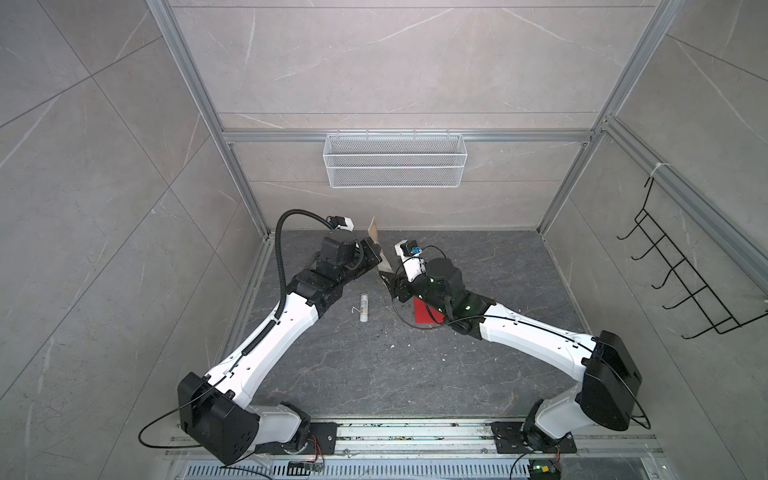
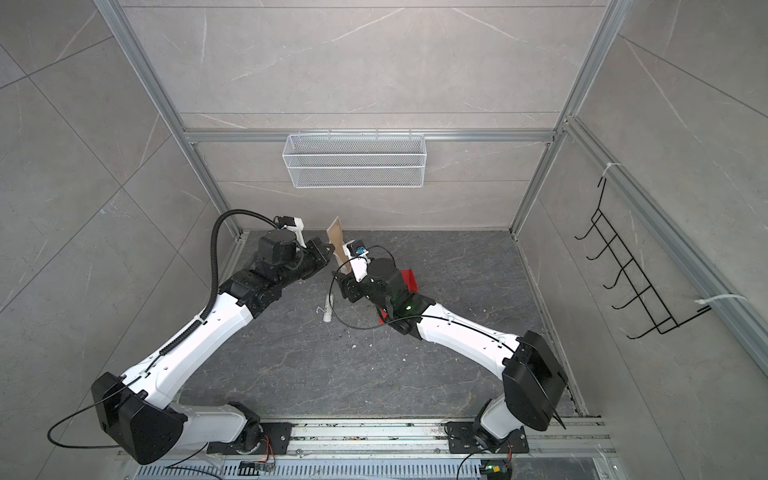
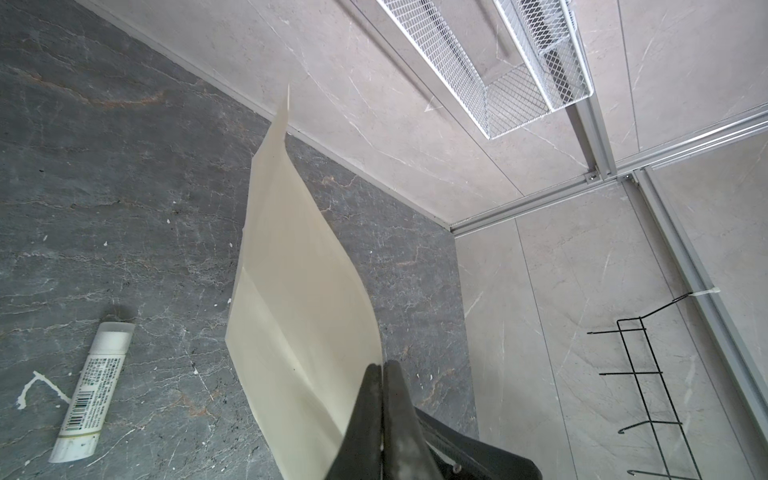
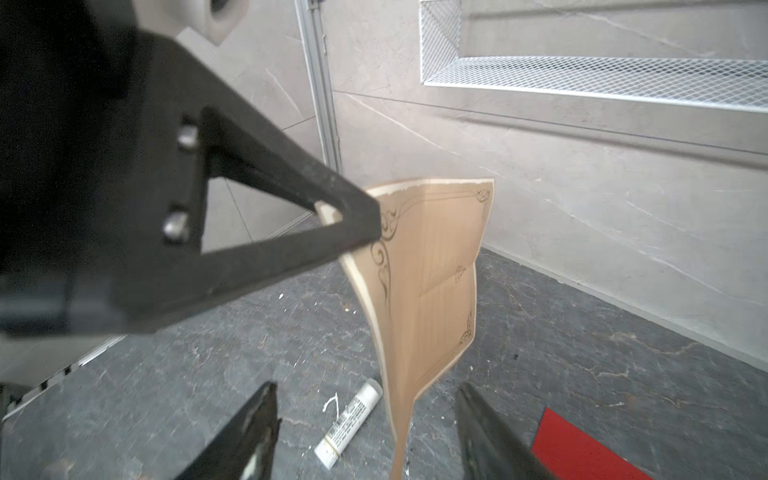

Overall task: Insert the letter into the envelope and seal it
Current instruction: 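Lift the letter with the left gripper toward the center while right gripper approaches, then grasp the raised letter's edge with the right gripper while left gripper holds it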

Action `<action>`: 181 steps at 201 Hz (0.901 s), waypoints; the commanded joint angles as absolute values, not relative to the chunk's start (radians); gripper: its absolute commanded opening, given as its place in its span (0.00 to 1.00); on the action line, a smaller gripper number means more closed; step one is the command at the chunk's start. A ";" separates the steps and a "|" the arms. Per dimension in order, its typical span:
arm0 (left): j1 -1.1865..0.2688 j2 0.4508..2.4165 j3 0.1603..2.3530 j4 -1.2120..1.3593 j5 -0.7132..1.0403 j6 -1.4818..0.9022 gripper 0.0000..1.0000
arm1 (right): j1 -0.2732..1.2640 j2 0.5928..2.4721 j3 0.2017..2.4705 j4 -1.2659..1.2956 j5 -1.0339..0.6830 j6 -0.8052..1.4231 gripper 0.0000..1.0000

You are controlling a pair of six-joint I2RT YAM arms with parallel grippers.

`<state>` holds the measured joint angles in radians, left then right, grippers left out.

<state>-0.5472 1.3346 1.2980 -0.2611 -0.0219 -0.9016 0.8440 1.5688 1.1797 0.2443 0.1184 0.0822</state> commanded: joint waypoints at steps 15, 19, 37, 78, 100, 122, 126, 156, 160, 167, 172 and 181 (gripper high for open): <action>-0.557 1.335 1.322 -0.204 -0.033 -0.934 0.00 | 0.855 1.638 1.243 0.285 0.229 0.066 0.52; -0.557 1.334 1.321 -0.201 -0.034 -0.934 0.00 | 0.854 1.643 1.245 0.285 0.238 0.064 0.51; -0.558 1.330 1.316 -0.193 -0.027 -0.941 0.00 | 0.856 1.657 1.248 0.289 0.264 0.058 0.38; -0.560 1.326 1.297 -0.170 -0.005 -0.945 0.00 | 0.857 1.661 1.246 0.294 0.301 0.051 0.07; -0.560 1.319 1.284 -0.157 0.002 -0.916 0.13 | 0.856 1.647 1.241 0.289 0.322 0.040 0.00; -0.560 1.295 1.256 -0.127 0.004 -0.858 0.32 | 0.853 1.619 1.232 0.275 0.322 0.011 0.00; -0.560 1.289 1.249 -0.122 0.003 -0.845 0.37 | 0.853 1.612 1.229 0.272 0.325 0.006 0.00; -0.560 1.197 1.176 -0.075 -0.020 -0.701 0.70 | 0.821 1.536 1.188 0.241 0.267 -0.032 0.00; -0.560 1.182 1.162 -0.069 -0.026 -0.681 0.73 | 0.810 1.524 1.182 0.233 0.253 -0.034 0.00; -0.559 1.152 1.134 -0.057 -0.032 -0.646 0.79 | 0.794 1.499 1.170 0.218 0.227 -0.033 0.00; -0.559 1.130 1.112 -0.044 -0.030 -0.612 0.83 | 0.781 1.483 1.163 0.207 0.202 -0.033 0.00; -0.558 1.097 1.078 -0.019 -0.020 -0.562 0.88 | 0.754 1.449 1.147 0.189 0.145 -0.029 0.00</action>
